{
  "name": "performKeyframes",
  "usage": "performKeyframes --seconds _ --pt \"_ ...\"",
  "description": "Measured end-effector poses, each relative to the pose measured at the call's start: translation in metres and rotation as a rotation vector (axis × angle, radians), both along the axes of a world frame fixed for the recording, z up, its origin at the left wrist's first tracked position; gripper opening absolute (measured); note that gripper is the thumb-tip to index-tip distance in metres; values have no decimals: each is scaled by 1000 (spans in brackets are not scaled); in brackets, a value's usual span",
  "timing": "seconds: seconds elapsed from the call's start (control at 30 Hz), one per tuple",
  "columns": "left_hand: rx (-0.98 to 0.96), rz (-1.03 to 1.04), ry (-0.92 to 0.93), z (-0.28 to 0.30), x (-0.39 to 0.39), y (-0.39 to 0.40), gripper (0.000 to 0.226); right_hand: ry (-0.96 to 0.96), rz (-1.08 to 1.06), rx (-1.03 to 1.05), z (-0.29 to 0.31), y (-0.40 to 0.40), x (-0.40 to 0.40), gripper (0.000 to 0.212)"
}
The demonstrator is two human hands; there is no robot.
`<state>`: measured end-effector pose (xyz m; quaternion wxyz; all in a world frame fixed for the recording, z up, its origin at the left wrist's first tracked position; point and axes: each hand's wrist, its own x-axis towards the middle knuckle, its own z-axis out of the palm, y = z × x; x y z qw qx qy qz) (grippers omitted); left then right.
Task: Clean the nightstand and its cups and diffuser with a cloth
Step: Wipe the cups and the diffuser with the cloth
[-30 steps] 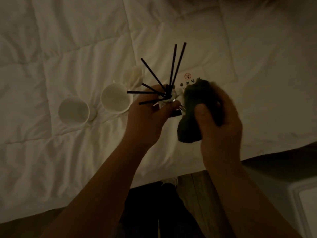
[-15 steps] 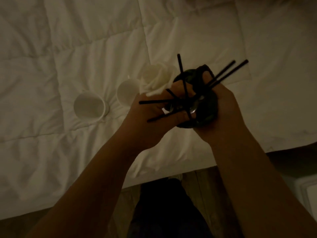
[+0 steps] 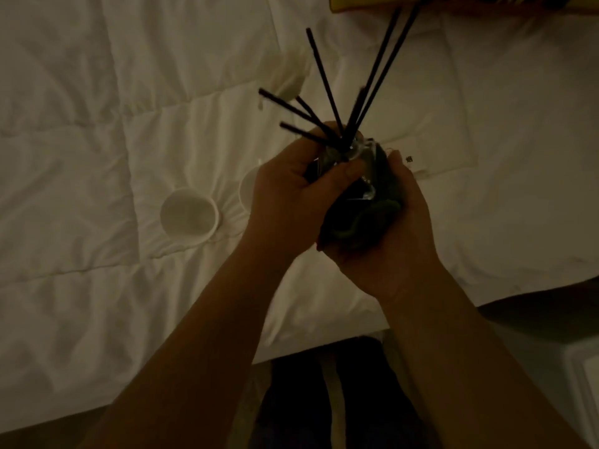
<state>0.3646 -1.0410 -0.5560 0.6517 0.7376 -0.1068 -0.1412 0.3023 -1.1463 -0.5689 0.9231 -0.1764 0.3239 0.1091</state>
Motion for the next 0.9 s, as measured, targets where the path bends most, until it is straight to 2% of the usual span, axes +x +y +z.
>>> performKeyframes --seconds 0.13,0.23,0.3,0.37,0.53,0.6,0.73,0.8,0.9 --pt "-137 -344 202 -3 20 -3 37 9 -1 155 -8 -8 -19 61" --pt "-224 -573 280 -1 30 -9 38 -162 -41 156 -11 -17 -29 58" --pt "-212 -632 275 1 30 -16 39 -230 -51 132 -11 -30 -26 55" --pt "-133 -568 222 2 23 -25 41 -234 -71 104 -11 -45 -18 52" --pt "89 -131 11 -2 -10 -55 30 -97 -158 146 -15 -52 -14 50" --pt "150 23 -30 -5 -16 -67 25 -69 -177 103 -14 -45 -15 48" --pt "158 266 37 -10 -13 -81 15 -34 -209 -165 -20 -30 -21 58" --pt "127 290 72 -11 -12 -83 11 -64 -229 -322 -23 -32 -25 58" --pt "188 279 57 -14 -19 -83 12 -149 -221 -650 -25 -52 -21 52"
